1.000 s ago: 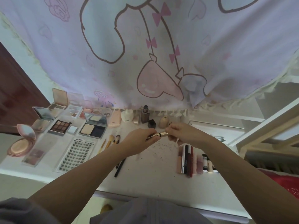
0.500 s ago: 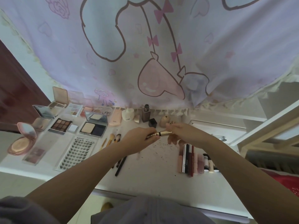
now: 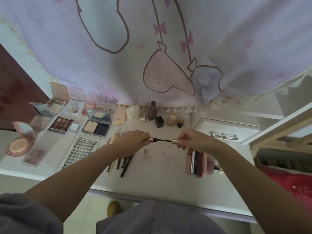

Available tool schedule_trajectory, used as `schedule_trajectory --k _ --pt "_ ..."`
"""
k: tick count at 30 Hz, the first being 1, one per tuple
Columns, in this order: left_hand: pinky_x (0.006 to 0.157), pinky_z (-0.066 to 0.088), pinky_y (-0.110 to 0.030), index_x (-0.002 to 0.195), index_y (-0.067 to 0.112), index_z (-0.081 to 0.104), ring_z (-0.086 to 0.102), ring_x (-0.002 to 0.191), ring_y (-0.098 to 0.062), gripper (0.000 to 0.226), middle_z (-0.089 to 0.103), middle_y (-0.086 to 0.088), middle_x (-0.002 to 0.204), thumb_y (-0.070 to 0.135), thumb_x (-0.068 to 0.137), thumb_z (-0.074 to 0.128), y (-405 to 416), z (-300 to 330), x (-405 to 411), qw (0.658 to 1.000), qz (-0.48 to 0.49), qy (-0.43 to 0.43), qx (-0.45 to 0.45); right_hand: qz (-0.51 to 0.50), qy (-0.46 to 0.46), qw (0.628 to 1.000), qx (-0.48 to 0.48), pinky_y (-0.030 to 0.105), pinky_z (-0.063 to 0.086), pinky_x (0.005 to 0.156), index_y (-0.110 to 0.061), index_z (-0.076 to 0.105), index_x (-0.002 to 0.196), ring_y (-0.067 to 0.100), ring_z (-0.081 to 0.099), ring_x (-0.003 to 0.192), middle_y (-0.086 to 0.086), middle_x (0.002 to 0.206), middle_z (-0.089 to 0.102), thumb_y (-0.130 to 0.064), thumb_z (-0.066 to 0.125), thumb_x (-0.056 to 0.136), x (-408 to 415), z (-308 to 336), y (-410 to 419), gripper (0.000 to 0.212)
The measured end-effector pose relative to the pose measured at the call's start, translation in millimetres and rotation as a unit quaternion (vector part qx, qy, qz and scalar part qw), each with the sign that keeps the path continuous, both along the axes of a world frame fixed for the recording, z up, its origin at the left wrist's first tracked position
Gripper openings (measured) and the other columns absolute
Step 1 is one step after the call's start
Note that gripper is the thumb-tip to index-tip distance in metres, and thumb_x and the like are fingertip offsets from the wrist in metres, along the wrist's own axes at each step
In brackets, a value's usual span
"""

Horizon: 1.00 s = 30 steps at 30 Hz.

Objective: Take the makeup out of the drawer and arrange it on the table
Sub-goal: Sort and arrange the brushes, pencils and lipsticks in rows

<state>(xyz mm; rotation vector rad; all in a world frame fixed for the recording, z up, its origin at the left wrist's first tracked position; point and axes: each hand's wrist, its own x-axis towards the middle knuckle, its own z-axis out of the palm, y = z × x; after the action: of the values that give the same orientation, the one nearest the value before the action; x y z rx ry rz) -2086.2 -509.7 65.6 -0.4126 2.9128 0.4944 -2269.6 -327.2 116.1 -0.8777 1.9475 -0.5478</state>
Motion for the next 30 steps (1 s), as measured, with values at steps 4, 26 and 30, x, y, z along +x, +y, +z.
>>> schedule_trajectory --k 4,26,30 --pt "0.072 0.042 -0.029 0.107 0.022 0.052 0.052 0.081 -0.015 0.027 0.055 0.005 0.087 0.039 0.098 0.034 -21.7 -20.1 14.7 0.997 0.066 -0.042 -0.002 -0.129 -0.051 0.990 -0.009 0.028 0.057 0.068 -0.013 0.055 0.098 0.013 0.062 0.077 0.004 0.090 0.068 -0.017 0.054 0.095 -7.3 -18.4 14.1 0.005" --pt "0.078 0.034 -0.037 0.083 0.016 0.062 0.053 0.093 -0.023 0.045 0.061 -0.005 0.095 0.051 0.093 0.035 2.0 -66.3 -25.2 0.977 0.112 -0.150 -0.098 -0.087 0.140 0.976 0.142 0.030 0.040 0.068 -0.009 0.046 0.107 0.026 0.061 0.092 0.011 0.104 0.063 -0.032 0.032 0.099 120.4 -114.1 -56.5 0.029" --pt "0.088 0.034 -0.042 0.081 0.017 0.063 0.053 0.092 -0.023 0.047 0.061 -0.004 0.092 0.050 0.094 0.032 -2.9 -63.6 -23.0 0.976 0.111 -0.153 -0.110 -0.027 0.186 0.969 0.160 0.030 0.035 0.062 -0.010 0.043 0.108 0.025 0.060 0.090 0.010 0.105 0.061 -0.025 0.034 0.098 124.6 -117.2 -67.7 0.021"
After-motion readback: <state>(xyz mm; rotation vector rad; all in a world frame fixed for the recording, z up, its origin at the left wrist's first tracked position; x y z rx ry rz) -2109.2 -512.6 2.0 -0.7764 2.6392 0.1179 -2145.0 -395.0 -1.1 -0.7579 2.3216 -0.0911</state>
